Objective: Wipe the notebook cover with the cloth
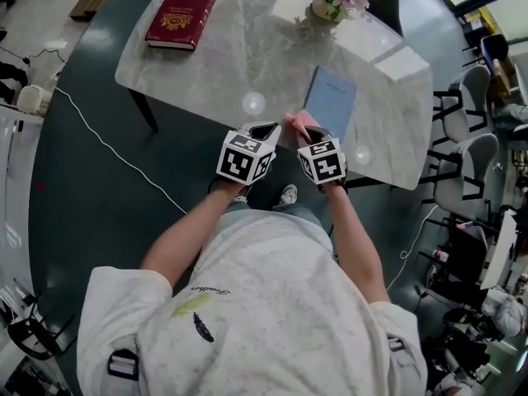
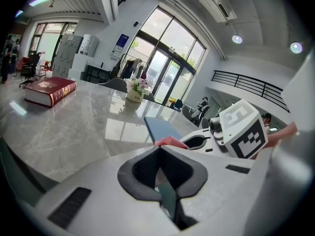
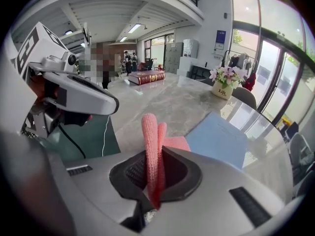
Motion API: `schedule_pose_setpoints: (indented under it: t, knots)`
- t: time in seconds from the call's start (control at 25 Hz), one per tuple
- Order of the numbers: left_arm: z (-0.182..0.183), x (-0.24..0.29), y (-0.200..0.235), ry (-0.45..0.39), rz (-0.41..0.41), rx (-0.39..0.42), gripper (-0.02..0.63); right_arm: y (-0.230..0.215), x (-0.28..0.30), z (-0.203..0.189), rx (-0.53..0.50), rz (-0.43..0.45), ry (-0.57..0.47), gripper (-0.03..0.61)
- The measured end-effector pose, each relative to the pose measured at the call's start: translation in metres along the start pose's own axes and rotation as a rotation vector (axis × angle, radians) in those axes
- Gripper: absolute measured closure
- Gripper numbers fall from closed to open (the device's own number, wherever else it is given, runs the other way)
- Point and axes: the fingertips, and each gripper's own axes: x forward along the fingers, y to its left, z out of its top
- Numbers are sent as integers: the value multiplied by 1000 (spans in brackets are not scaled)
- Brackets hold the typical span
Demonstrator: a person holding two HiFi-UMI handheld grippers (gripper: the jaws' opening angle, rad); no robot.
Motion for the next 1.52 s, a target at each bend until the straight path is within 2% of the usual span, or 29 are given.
schedule_pose_setpoints:
  t: [0.36, 0.8, 0.92, 1.04, 1.28, 1.52]
  knots:
    - [14, 18, -40, -29, -11, 38, 607, -25, -57, -1, 106, -48, -156, 563]
    - [37, 33, -126, -69, 18, 149, 607, -76, -152, -16, 230, -62, -421, 563]
    - [39, 34, -140, -86, 31, 157, 606, -89, -174, -26, 251, -74, -479, 563]
    - [37, 34, -152, -89, 55, 156, 607, -98, -188, -41, 278, -79, -501, 563]
    - [31, 36, -179, -71, 78, 205, 607, -102, -204, -62, 293, -57, -518, 563]
    - [29, 35, -190, -71, 92, 215, 607, -104, -209, -68, 295, -43, -533, 563]
